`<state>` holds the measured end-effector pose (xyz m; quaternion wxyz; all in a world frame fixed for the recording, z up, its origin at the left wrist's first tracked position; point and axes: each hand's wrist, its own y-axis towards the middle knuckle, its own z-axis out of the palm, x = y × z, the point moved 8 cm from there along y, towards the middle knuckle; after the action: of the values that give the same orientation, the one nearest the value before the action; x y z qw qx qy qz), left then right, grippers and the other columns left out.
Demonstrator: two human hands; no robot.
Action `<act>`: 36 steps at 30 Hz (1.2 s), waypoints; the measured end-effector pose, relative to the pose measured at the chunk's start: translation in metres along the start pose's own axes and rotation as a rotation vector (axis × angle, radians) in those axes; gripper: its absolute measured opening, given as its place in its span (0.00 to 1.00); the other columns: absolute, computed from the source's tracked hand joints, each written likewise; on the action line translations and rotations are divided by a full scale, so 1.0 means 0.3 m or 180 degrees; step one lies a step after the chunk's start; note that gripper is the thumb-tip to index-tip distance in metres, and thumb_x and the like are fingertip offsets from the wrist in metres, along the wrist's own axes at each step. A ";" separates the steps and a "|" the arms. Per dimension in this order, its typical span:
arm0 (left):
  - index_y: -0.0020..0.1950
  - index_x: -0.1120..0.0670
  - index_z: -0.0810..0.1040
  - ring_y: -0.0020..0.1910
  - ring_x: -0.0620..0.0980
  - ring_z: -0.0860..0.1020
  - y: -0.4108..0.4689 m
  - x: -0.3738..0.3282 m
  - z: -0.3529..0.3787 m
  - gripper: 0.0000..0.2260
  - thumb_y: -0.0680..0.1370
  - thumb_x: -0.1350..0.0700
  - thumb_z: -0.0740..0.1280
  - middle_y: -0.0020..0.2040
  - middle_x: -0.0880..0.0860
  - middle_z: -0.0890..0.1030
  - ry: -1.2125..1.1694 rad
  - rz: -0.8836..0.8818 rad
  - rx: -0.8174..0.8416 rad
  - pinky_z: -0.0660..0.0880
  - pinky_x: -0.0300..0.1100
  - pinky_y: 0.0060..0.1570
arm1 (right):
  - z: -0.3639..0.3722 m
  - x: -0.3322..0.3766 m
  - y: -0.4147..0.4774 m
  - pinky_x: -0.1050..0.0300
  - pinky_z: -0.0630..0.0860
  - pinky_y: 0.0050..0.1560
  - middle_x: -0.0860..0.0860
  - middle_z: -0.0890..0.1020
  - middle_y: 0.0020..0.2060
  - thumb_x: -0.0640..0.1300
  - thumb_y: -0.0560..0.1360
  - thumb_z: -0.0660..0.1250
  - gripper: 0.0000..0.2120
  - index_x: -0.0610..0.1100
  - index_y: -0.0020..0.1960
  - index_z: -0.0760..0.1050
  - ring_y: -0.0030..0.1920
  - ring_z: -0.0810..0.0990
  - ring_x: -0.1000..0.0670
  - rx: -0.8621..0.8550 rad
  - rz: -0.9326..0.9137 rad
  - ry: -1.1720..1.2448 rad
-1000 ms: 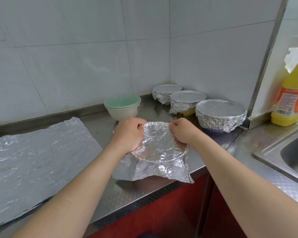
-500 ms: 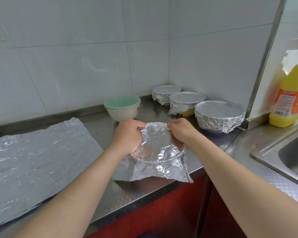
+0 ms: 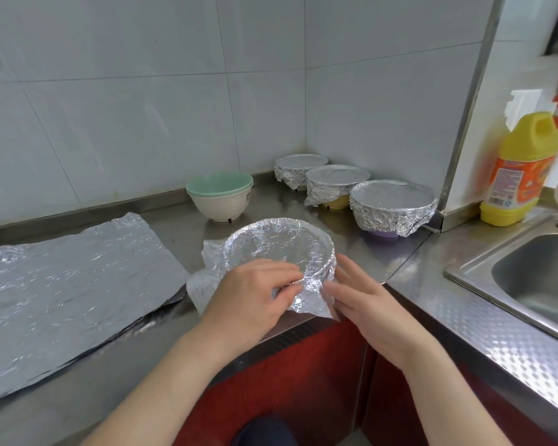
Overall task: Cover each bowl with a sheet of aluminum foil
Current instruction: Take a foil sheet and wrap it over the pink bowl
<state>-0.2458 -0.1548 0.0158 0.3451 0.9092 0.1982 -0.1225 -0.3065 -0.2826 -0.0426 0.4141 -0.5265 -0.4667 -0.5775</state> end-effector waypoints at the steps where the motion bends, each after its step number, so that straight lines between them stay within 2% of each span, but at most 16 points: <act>1: 0.48 0.51 0.85 0.49 0.40 0.78 -0.002 0.000 0.001 0.07 0.74 0.52 0.69 0.49 0.42 0.83 0.0042 0.0016 -0.0116 0.72 0.37 0.53 | 0.018 0.008 -0.010 0.56 0.73 0.56 0.57 0.78 0.63 0.38 0.79 0.64 0.22 0.56 0.69 0.69 0.57 0.79 0.53 0.0106 -0.0087 -0.0135; 3: 0.48 0.51 0.86 0.49 0.41 0.77 -0.004 -0.002 0.000 0.07 0.73 0.53 0.69 0.47 0.43 0.83 0.0086 -0.0011 -0.0278 0.71 0.33 0.52 | 0.030 0.002 -0.014 0.59 0.74 0.59 0.59 0.77 0.63 0.36 0.78 0.65 0.25 0.56 0.71 0.66 0.60 0.78 0.56 0.0112 -0.0110 -0.0275; 5: 0.48 0.51 0.86 0.48 0.40 0.74 -0.005 0.001 0.004 0.06 0.73 0.54 0.71 0.45 0.44 0.81 0.0138 -0.0040 -0.0371 0.67 0.27 0.51 | 0.030 -0.015 -0.001 0.55 0.73 0.63 0.57 0.79 0.62 0.35 0.77 0.66 0.26 0.54 0.70 0.67 0.62 0.78 0.55 -0.0042 -0.0127 -0.0404; 9: 0.48 0.52 0.85 0.46 0.40 0.72 0.003 -0.005 0.019 0.05 0.73 0.56 0.72 0.43 0.45 0.80 0.0219 0.0014 -0.0462 0.66 0.26 0.50 | 0.015 -0.049 0.024 0.55 0.75 0.59 0.58 0.82 0.54 0.38 0.74 0.64 0.23 0.58 0.65 0.70 0.56 0.80 0.57 -0.0777 0.0040 -0.0526; 11: 0.48 0.52 0.86 0.45 0.41 0.72 0.009 -0.012 0.024 0.06 0.73 0.55 0.71 0.42 0.46 0.80 0.0236 0.0041 -0.0513 0.66 0.27 0.48 | 0.011 -0.057 0.027 0.48 0.76 0.56 0.57 0.82 0.50 0.47 0.71 0.60 0.18 0.61 0.59 0.71 0.53 0.80 0.51 -0.1220 0.0186 -0.0700; 13: 0.47 0.52 0.86 0.45 0.42 0.73 0.015 -0.017 0.032 0.06 0.73 0.55 0.70 0.42 0.46 0.80 0.0254 0.0036 -0.0543 0.67 0.29 0.47 | 0.014 -0.059 0.029 0.41 0.75 0.55 0.54 0.81 0.49 0.55 0.64 0.54 0.21 0.60 0.56 0.69 0.53 0.78 0.44 -0.1527 0.0253 -0.0814; 16: 0.48 0.53 0.85 0.44 0.43 0.73 0.020 -0.022 0.039 0.07 0.73 0.55 0.70 0.42 0.46 0.80 0.0283 0.0024 -0.0560 0.68 0.30 0.47 | 0.029 -0.062 0.038 0.40 0.73 0.57 0.53 0.81 0.50 0.52 0.66 0.52 0.21 0.58 0.57 0.69 0.54 0.77 0.44 -0.1771 0.0232 -0.0731; 19: 0.47 0.53 0.85 0.44 0.43 0.73 0.025 -0.026 0.043 0.06 0.73 0.56 0.70 0.42 0.47 0.80 0.0331 0.0038 -0.0575 0.68 0.31 0.47 | 0.049 -0.048 0.041 0.40 0.75 0.55 0.52 0.82 0.48 0.43 0.69 0.54 0.20 0.57 0.58 0.71 0.51 0.79 0.45 -0.1819 0.0042 -0.0411; 22: 0.46 0.54 0.85 0.43 0.46 0.75 0.025 -0.033 0.048 0.06 0.73 0.56 0.70 0.41 0.47 0.80 0.0407 0.0043 -0.0587 0.70 0.35 0.46 | 0.064 -0.078 0.053 0.50 0.78 0.52 0.51 0.84 0.48 0.35 0.72 0.55 0.21 0.55 0.56 0.75 0.50 0.82 0.49 -0.1693 0.0115 0.0511; 24: 0.45 0.54 0.85 0.42 0.47 0.75 0.028 -0.038 0.052 0.05 0.73 0.56 0.70 0.41 0.47 0.80 0.0468 0.0035 -0.0593 0.70 0.37 0.44 | 0.077 -0.094 0.058 0.48 0.76 0.53 0.50 0.84 0.48 0.36 0.72 0.56 0.19 0.52 0.55 0.77 0.51 0.81 0.47 -0.1653 0.0182 0.1024; 26: 0.45 0.54 0.85 0.41 0.48 0.76 0.034 -0.042 0.057 0.05 0.73 0.56 0.69 0.40 0.47 0.80 0.0476 0.0030 -0.0572 0.70 0.38 0.43 | 0.088 -0.103 0.060 0.42 0.74 0.59 0.49 0.83 0.51 0.44 0.70 0.59 0.16 0.50 0.56 0.76 0.55 0.80 0.46 -0.1675 0.0233 0.1300; 29: 0.44 0.54 0.85 0.41 0.48 0.75 0.042 -0.038 0.063 0.06 0.74 0.55 0.68 0.39 0.47 0.79 0.0477 -0.0012 -0.0511 0.69 0.38 0.42 | 0.104 -0.107 0.064 0.45 0.72 0.64 0.53 0.78 0.59 0.59 0.66 0.62 0.28 0.52 0.64 0.71 0.62 0.76 0.49 -0.1686 0.0421 0.1355; 31: 0.43 0.54 0.84 0.41 0.48 0.75 0.044 -0.035 0.068 0.07 0.75 0.55 0.67 0.39 0.47 0.78 0.0470 -0.0054 -0.0453 0.69 0.39 0.42 | 0.113 -0.099 0.063 0.44 0.68 0.68 0.55 0.69 0.71 0.69 0.65 0.59 0.40 0.52 0.73 0.62 0.69 0.70 0.51 -0.1650 0.0534 0.1215; 33: 0.43 0.55 0.84 0.41 0.49 0.75 0.046 -0.036 0.072 0.09 0.76 0.54 0.66 0.39 0.47 0.78 0.0498 -0.0068 -0.0392 0.69 0.40 0.42 | 0.117 -0.076 0.061 0.45 0.66 0.71 0.53 0.63 0.75 0.70 0.70 0.57 0.42 0.50 0.77 0.55 0.72 0.67 0.51 -0.1631 0.0515 0.1073; 36: 0.41 0.56 0.83 0.40 0.51 0.76 0.055 -0.035 0.078 0.10 0.75 0.54 0.63 0.39 0.49 0.78 0.0524 -0.0053 -0.0320 0.68 0.38 0.40 | 0.113 -0.059 0.060 0.48 0.65 0.71 0.55 0.59 0.75 0.62 0.80 0.53 0.34 0.47 0.79 0.47 0.72 0.65 0.51 -0.1610 0.0473 0.0755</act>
<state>-0.2498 -0.1848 0.0120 0.3718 0.8960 0.2393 -0.0400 -0.2798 -0.2538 -0.0580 0.3624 -0.5746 -0.2163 -0.7012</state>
